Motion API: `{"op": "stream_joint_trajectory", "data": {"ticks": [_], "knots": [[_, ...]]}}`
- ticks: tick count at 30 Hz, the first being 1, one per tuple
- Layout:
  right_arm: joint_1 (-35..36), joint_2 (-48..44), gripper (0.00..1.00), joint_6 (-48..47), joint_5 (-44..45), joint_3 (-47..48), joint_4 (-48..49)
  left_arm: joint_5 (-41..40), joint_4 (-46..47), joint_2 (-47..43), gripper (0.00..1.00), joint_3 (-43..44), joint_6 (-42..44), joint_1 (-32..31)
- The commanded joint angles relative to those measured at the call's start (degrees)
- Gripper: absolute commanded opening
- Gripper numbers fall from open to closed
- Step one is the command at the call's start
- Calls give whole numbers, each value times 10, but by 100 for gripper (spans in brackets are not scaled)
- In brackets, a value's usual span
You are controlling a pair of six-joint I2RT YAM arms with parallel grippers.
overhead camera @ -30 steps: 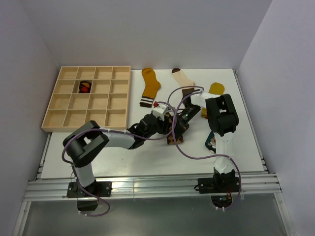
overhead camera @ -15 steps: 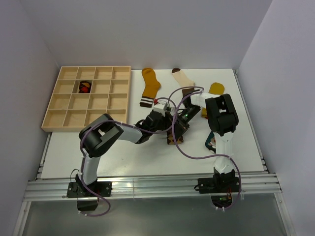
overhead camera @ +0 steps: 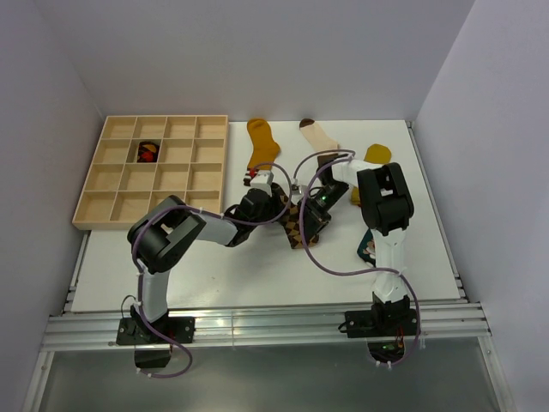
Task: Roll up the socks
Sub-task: Roll the sock at the center of the board.
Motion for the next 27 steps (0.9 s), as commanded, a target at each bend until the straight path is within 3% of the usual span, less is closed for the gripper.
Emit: {"op": "stream_joint_trajectory", "data": {"ticks": [1, 9, 17, 19, 20, 23, 25, 27], "knots": [[-5, 39, 10, 46, 47, 54, 9, 18, -25, -1, 48, -16, 1, 4], [4, 74, 10, 94, 93, 116, 5, 33, -4, 5, 49, -15, 30, -5], [5, 78, 10, 96, 116, 86, 11, -34, 50, -87, 55, -72, 100, -32], [7, 77, 10, 86, 114, 81, -1, -40, 60, -127, 57, -93, 122, -46], [7, 75, 10, 84, 116, 80, -2, -40, 63, -140, 65, -99, 150, -52], [10, 74, 10, 80, 130, 75, -6, -44, 47, -180, 67, -114, 197, -85], [12, 74, 11, 77, 133, 72, -9, -33, 27, -194, 74, -115, 215, -111], [15, 74, 11, 77, 138, 66, -11, -21, 10, -192, 73, -107, 232, -131]]}}
